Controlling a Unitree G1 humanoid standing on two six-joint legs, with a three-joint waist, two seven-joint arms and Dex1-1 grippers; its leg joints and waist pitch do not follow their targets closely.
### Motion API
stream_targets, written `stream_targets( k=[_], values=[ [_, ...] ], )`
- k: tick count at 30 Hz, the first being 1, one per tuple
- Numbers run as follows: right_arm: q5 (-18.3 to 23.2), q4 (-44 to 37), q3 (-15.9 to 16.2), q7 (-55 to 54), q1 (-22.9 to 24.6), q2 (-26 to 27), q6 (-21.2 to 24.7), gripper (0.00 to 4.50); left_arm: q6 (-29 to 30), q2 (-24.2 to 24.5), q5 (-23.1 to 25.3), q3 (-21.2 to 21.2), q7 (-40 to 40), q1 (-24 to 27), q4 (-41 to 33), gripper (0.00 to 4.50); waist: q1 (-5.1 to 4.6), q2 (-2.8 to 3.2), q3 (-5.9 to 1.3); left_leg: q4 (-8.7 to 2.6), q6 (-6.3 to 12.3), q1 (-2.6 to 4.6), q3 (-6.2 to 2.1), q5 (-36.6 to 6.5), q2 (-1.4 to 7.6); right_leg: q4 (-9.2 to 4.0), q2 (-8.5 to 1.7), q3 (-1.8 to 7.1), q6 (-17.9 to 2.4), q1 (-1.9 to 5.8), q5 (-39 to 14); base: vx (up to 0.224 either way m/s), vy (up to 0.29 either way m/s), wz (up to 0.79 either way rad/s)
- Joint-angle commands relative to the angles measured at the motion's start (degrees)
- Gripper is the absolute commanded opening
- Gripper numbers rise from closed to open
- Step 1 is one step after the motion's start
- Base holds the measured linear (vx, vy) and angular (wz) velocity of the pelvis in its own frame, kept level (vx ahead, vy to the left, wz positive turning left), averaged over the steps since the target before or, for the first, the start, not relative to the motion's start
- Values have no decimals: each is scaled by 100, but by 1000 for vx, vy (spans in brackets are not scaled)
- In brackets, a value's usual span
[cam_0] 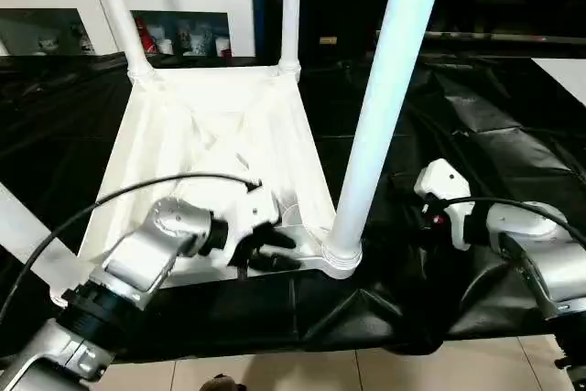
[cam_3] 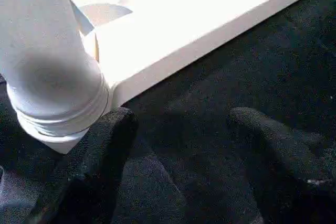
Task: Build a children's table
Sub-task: Rotate table base
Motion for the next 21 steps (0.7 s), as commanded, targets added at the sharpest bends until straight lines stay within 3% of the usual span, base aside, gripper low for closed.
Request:
stream_targets(
  k=[1, 15, 21],
  values=[
    [-29, -151, 21, -21, 69, -108, 62, 328, 75, 117, 65, -77, -86, 30, -177, 149, 12, 13, -391, -357, 276, 98, -86, -817, 251, -505, -448, 361, -1352, 254, -30, 0, 0, 0],
    [-41, -174, 75, -48, 116, -104, 49, 328, -103, -9, 64, 144, 165, 100, -66, 29, 18, 12, -392, -352, 292, 90, -85, -766, 246, -501, -444, 357, -1346, 256, -6, 0, 0, 0],
    [-61, -182, 80, -79, 156, -99, 25, 328, -239, -101, 138, 128, 275, 59, 181, 5, 15, 13, -384, -359, 266, 102, -86, -872, 248, -528, -446, 358, -1293, 249, -213, 0, 0, 0]
  ],
)
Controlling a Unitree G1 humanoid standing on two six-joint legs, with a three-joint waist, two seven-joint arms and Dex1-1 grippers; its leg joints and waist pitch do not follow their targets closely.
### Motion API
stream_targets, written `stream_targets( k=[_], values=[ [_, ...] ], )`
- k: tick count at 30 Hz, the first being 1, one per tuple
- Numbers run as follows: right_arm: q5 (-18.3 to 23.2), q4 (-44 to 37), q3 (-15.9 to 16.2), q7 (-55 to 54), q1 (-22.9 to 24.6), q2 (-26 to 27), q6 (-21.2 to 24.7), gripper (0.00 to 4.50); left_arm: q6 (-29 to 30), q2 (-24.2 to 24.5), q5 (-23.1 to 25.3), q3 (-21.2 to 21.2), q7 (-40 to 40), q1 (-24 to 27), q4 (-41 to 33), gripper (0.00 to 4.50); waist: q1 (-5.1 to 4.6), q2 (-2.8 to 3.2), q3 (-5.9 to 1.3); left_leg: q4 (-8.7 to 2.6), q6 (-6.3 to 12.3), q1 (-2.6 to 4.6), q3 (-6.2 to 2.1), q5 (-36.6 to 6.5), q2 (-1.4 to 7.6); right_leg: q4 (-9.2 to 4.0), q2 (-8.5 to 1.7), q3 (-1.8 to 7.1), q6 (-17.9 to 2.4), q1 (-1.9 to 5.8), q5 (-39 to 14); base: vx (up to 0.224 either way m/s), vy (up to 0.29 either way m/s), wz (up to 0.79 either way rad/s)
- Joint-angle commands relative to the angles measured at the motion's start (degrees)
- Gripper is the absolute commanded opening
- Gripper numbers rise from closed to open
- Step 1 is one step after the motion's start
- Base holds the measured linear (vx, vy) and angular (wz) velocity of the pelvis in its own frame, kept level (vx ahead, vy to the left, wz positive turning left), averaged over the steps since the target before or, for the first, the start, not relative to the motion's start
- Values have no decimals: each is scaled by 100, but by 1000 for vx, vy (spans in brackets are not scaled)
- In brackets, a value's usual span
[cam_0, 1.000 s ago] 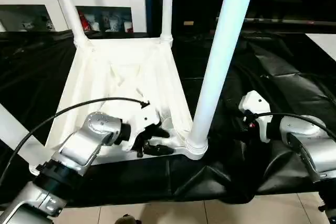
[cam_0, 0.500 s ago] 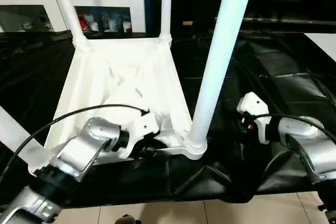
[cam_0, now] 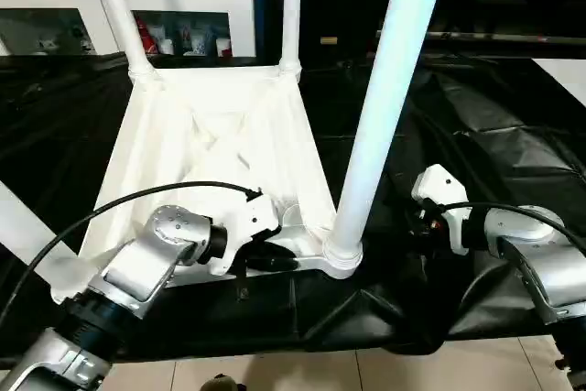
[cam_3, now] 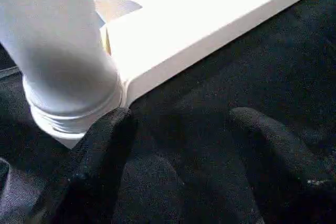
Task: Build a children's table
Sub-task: Rotate table base, then rotate leg to tighten
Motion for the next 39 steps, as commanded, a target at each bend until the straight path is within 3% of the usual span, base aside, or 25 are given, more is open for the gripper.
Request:
stream_targets(
  k=[1, 9, 11, 14, 17, 18, 20, 23, 32, 39],
  values=[
    [-21, -79, 40, -42, 47, -84, 20, 328, -36, 17, 140, 2, 71, -39, 159, 5, 11, 8, -378, -360, 264, 97, -85, -886, 246, -534, -447, 360, -1284, 244, -244, 0, 0, 0],
    [-98, 135, -48, -388, -105, 131, -116, 328, -40, -105, 389, -7, 445, -65, 510, 5, 3, -4, -360, -373, 201, 109, -81, -1031, 244, -575, -457, 360, -1196, 223, -697, 0, 0, 0],
    [-26, 203, -139, -585, -179, 322, -84, 328, 15, -286, 399, 134, 727, -201, 745, 5, -5, -1, -350, -381, 143, 126, -80, -1171, 241, -613, -461, 352, -1145, 203, -1030, 0, 0, 0],
    [29, 159, -9, -454, -149, 428, -117, 328, 140, -651, 386, 391, 1270, -503, 1194, 5, 5, -21, -346, -376, 102, 130, -81, -1270, 233, -655, -469, 352, -1013, 201, -1327, 0, 0, 0],
    [67, 202, 22, -367, -99, 397, -147, 328, 15, -691, 397, 321, 1138, -562, 1277, 5, -39, -54, -358, -415, 118, 14, -127, -1152, 222, -656, -471, 306, -800, 268, -1448, 0, 0, 0],
    [61, 219, 29, -341, -88, 371, -177, 344, -23, -692, 407, 300, 1109, -571, 1290, 1, -40, -46, -368, -410, 121, 24, -126, -1121, 226, -657, -473, 307, -791, 262, -1409, 0, 0, 0],
    [29, 277, 37, -324, -77, 313, -227, 354, -70, -688, 396, 275, 1037, -587, 1316, 0, -41, -28, -383, -387, 188, 79, -108, -1026, 239, -647, -469, 331, -945, 216, -999, 0, 0, 0],
    [70, 298, 12, -233, -46, 266, -264, 381, -168, -668, 395, 229, 920, -619, 1374, 0, -36, -24, -393, -372, 299, 74, -93, -867, 237, -592, -460, 334, -1139, 221, -501, 0, 0, 0],
    [3, 607, 192, -367, -260, 695, -532, 394, -398, -524, 328, 28, 177, -603, 1243, 0, 3, 23, -377, -405, 181, 137, -93, -1205, 269, -622, -481, 342, -1189, 173, -853, 0, 0, 0],
    [39, 935, 330, -137, -528, 906, -675, 394, -419, -526, 351, 27, 28, -588, 1228, 0, 14, 21, -392, -408, 180, 110, -93, -1084, 265, -573, -489, 339, -1271, 199, -510, 0, 0, 0]
  ],
)
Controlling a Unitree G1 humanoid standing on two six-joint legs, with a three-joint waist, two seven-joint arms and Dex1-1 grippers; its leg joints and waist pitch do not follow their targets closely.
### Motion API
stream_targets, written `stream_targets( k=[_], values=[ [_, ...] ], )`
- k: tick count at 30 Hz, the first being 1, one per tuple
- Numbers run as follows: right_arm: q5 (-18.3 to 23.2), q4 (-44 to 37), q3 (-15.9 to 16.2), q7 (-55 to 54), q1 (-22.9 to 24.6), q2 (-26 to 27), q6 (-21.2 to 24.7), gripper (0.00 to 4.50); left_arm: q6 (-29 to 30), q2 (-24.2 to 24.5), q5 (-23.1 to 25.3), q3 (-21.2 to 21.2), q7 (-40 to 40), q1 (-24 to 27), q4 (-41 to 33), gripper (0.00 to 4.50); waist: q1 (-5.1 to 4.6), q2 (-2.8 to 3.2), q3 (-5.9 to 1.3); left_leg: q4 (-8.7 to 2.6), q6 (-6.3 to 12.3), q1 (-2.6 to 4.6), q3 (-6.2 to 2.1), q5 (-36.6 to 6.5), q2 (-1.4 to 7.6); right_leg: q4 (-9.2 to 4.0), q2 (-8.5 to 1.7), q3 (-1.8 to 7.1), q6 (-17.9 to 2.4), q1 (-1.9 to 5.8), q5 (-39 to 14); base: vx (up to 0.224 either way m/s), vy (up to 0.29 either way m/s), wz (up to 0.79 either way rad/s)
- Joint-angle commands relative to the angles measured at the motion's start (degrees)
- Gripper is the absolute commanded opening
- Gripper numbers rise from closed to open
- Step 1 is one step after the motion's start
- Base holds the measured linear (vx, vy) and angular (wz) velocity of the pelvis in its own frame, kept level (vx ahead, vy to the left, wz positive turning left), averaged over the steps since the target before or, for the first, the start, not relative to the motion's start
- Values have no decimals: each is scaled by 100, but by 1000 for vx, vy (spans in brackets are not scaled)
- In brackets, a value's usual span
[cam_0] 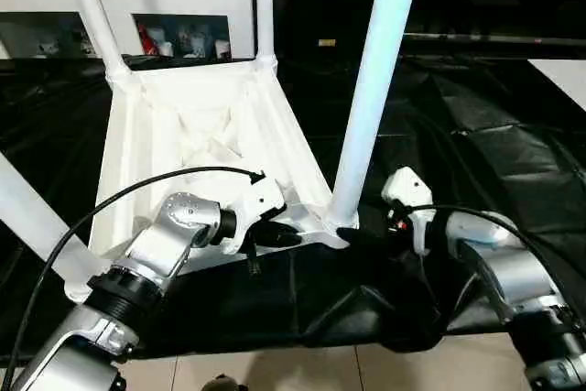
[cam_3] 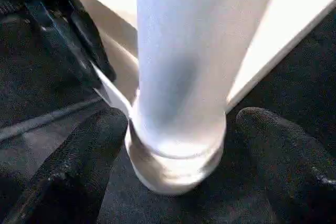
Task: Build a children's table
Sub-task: Rotate leg to tighten
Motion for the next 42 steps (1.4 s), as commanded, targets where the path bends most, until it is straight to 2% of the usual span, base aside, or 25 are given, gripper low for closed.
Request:
stream_targets(
  k=[1, 3, 4, 12, 13, 15, 25, 28, 31, 32, 34, 35, 36, 37, 38, 39, 40, 41, 42],
  values=[
    [-25, 83, 65, 33, -116, -14, -111, 394, 0, -30, 50, -157, -168, 28, -22, 0, -4, 5, -365, -404, 174, 112, -88, -1089, 268, -520, -468, 359, -1283, 204, -623, 0, 0, 0],
    [-53, 249, 95, 44, -206, 32, -163, 394, -1, -27, 59, -156, -170, 27, -17, 0, 8, 4, -368, -401, 175, 108, -85, -1072, 268, -521, -472, 364, -1262, 209, -633, 0, 0, 0],
    [-54, 322, 112, 72, -249, 54, -199, 377, 2, -28, 64, -156, -172, 26, -17, 0, 0, -20, -373, -406, 174, 107, -86, -1059, 268, -513, -471, 357, -1281, 210, -621, 0, 0, 0],
    [-89, 547, 248, 253, -378, 129, -343, 311, -12, -31, 119, -119, -150, 38, 25, 0, 10, -11, -359, -414, 175, 108, -88, -1101, 275, -521, -476, 358, -1250, 202, -740, 0, 0, 0],
    [-82, 561, 255, 276, -382, 123, -344, 303, -10, -35, 120, -120, -149, 35, 31, 0, 13, -40, -350, -415, 170, 112, -82, -1143, 272, -533, -480, 360, -1230, 198, -853, 0, 0, 0],
    [-91, 660, 267, 311, -412, 132, -393, 277, -15, -43, 125, -113, -134, 34, 44, 0, 20, -41, -355, -415, 171, 109, -81, -1113, 274, -537, -486, 364, -1198, 197, -912, 0, 0, 0],
    [-107, 866, 272, 367, -501, 189, -421, 253, -17, -35, 135, -92, -136, 29, 80, 0, 12, -40, -351, -418, 190, 101, -85, -1090, 273, -540, -479, 363, -1161, 193, -941, 0, 0, 0],
    [-168, 953, 302, 337, -493, 197, -453, 252, -17, -53, 184, -79, -58, 11, 150, 0, 3, -37, -340, -426, 166, 109, -84, -1201, 273, -561, -479, 363, -1164, 181, -1063, 0, 0, 0],
    [-314, 1296, 177, -233, -525, 339, -470, 252, 106, -257, 246, 69, 391, -107, 396, 0, -17, -27, -321, -441, 40, 129, -92, -1412, 261, -601, -489, 355, -1131, 169, -1416, 0, 0, 0],
    [-355, 1624, -58, -974, -574, 572, -360, 252, 224, -515, 289, 248, 942, -290, 715, 0, -26, -19, -317, -446, 0, 144, -95, -1513, 268, -615, -494, 364, -1100, 157, -1565, 0, 0, 0],
    [-358, 1750, -191, -1401, -584, 711, -236, 251, 306, -666, 309, 349, 1268, -399, 900, 0, -64, -23, -289, -459, -87, 164, -102, -1694, 243, -662, -488, 356, -1033, 131, -1956, 0, 0, 0],
    [-366, 1917, -432, -2232, -593, 1000, 27, 251, 414, -949, 378, 513, 1926, -617, 1279, 0, -65, -30, -299, -465, -141, 165, -118, -1746, 245, -675, -498, 348, -970, 141, -2098, 0, 0, 0],
    [-366, 1917, -432, -2232, -593, 1000, 27, 251, 414, -949, 378, 513, 1926, -617, 1279, 0, -70, -29, -287, -470, -157, 166, -115, -1792, 243, -688, -497, 354, -933, 126, -2176, 0, 0, 0],
    [-355, 2004, -613, -2834, -611, 1227, 173, 251, 437, -1105, 452, 557, 2277, -754, 1523, 0, -67, -30, -295, -481, -181, 166, -137, -1823, 247, -706, -514, 350, -859, 135, -2282, 0, 0, 0],
    [-358, 2072, -726, -3261, -641, 1385, 271, 251, 421, -1222, 472, 605, 2520, -836, 1681, 0, -65, -36, -300, -482, -180, 158, -135, -1800, 238, -706, -510, 350, -827, 140, -2273, 0, 0, 0],
    [-363, 2181, -848, -3753, -693, 1566, 362, 251, 392, -1365, 496, 660, 2765, -934, 1872, 0, -71, -1, -302, -490, -204, 167, -142, -1834, 243, -712, -507, 359, -803, 117, -2253, 0, 0, 0],
    [-345, 2253, -922, -4056, -729, 1718, 408, 251, 370, -1479, 527, 680, 2947, -1006, 2003, 0, -72, -14, -304, -492, -234, 190, -144, -1907, 237, -725, -510, 355, -782, 104, -2310, 0, 0, 0],
    [-329, 2300, -964, -4236, -751, 1814, 431, 251, 356, -1551, 551, 688, 3055, -1051, 2083, 0, -57, -16, -311, -491, -225, 198, -142, -1882, 238, -734, -523, 361, -770, 102, -2279, 0, 0, 0],
    [-333, 2306, -856, -4104, -777, 1917, 448, 251, 300, -1639, 576, 667, 3118, -1118, 2181, 0, -57, 18, -314, -486, -212, 195, -137, -1875, 235, -735, -519, 370, -774, 97, -2216, 0, 0, 0]
  ],
)
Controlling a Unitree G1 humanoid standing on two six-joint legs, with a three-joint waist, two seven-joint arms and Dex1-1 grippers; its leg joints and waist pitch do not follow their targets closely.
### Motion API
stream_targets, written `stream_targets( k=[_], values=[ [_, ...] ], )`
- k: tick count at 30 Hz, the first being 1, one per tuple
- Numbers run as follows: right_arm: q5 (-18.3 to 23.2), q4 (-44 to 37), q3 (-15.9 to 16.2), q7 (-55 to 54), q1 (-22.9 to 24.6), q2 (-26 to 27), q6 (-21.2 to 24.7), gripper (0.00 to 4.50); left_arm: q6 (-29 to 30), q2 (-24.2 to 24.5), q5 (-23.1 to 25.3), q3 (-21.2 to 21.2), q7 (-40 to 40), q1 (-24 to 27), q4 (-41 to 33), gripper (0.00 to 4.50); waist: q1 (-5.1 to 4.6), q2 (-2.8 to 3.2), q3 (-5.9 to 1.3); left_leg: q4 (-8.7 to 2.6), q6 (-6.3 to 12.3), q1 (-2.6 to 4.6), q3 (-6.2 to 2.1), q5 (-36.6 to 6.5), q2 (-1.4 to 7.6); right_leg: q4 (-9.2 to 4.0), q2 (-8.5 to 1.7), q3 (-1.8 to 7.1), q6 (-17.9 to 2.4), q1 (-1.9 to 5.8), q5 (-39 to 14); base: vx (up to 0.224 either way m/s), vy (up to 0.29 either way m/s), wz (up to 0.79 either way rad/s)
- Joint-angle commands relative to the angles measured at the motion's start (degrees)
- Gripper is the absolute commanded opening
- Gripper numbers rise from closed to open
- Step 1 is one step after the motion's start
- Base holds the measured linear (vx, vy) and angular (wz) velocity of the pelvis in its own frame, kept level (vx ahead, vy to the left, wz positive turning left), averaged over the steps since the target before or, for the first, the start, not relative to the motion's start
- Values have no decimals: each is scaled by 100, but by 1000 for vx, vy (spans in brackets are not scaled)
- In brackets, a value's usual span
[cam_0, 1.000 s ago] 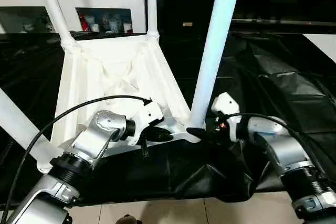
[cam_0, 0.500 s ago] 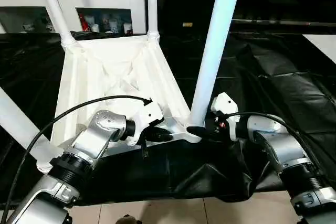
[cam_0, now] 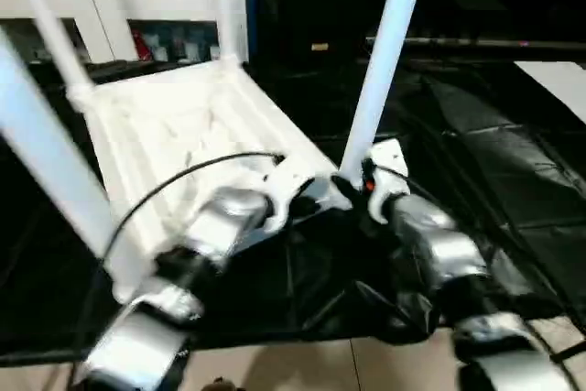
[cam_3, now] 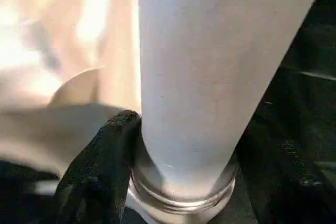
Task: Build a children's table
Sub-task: Rotate leg to tighten
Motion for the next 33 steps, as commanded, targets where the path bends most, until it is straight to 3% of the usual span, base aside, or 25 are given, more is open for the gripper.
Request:
stream_targets(
  k=[1, 5, 8, 9, 11, 13, 16, 17, 22, 24, 28, 33],
  values=[
    [-9, 381, 72, -2, 193, 118, 395, 251, -27, 3, 185, 209, 579, -125, 339, 0, -24, 19, -305, -472, -193, 128, -139, -1863, 250, -726, -506, 366, -788, 85, -2086, 0, 0, 0],
    [-95, 242, 273, 346, 198, 176, 255, 251, -139, -94, 237, 169, 549, -238, 551, 0, -12, 23, -322, -497, -89, 105, -120, -1603, 262, -674, -487, 371, -902, 128, -1400, 0, 0, 0],
    [47, 180, 153, 393, 158, 172, 177, 323, -180, -88, 246, 125, 479, -267, 675, 0, -1, 26, -328, -495, -50, 113, -106, -1559, 262, -682, -504, 377, -941, 138, -1368, 0, 0, 0],
    [103, 206, 61, 357, 85, 138, 100, 323, -205, -62, 249, 124, 431, -247, 707, 0, -14, 22, -320, -508, -38, 75, -120, -1578, 257, -686, -509, 365, -906, 168, -1465, 0, 0, 0],
    [93, 189, 66, 415, 49, 80, 31, 338, -225, -43, 254, 124, 378, -231, 709, 0, -32, 14, -318, -517, -37, 74, -125, -1615, 263, -698, -507, 358, -865, 163, -1565, 0, 0, 0],
    [109, -93, 146, 923, 39, -211, -19, 355, -339, 73, 247, 93, 108, -132, 606, 0, -47, -14, -327, -512, -9, 30, -133, -1519, 253, -688, -509, 349, -843, 205, -1551, 0, 0, 0],
    [217, -483, 219, 1538, 159, -508, 60, 355, -481, 175, 218, 90, -74, -53, 519, 0, -32, -25, -327, -487, 125, 39, -106, -1359, 255, -680, -501, 368, -886, 186, -1290, 0, 0, 0],
    [282, -897, 375, 2216, 339, -923, 117, 355, -709, 298, 142, 91, -383, 54, 435, 0, -2, -50, -334, -471, 202, 17, -101, -1262, 247, -681, -501, 358, -867, 227, -1220, 0, 0, 0],
    [284, -1441, 698, 3207, 624, -1606, 85, 355, -1037, 592, 80, -49, -1120, 289, 173, 0, 3, -46, -349, -435, 408, 13, -80, -896, 245, -637, -481, 353, -973, 221, -724, 0, 0, 0],
    [391, -1720, 825, 3786, 751, -1954, 229, 355, -1334, 843, -54, -215, -1921, 526, -198, 0, 21, -43, -355, -428, 460, 16, -79, -857, 254, -627, -487, 355, -1032, 227, -687, 0, 0, 0],
    [345, -1808, 875, 3898, 767, -2024, 216, 355, -1304, 1042, -224, -381, -2624, 755, -653, 0, 24, 1, -345, -460, 368, 71, -72, -1006, 299, -618, -483, 354, -1205, 166, -834, 0, 0, 0],
    [384, -1945, 954, 4007, 787, -2047, 269, 355, -1245, 1227, -305, -510, -3061, 922, -1041, 0, 58, 14, -352, -471, 320, 91, -54, -996, 318, -572, -478, 363, -1277, 162, -567, 0, 0, 0]
  ],
)
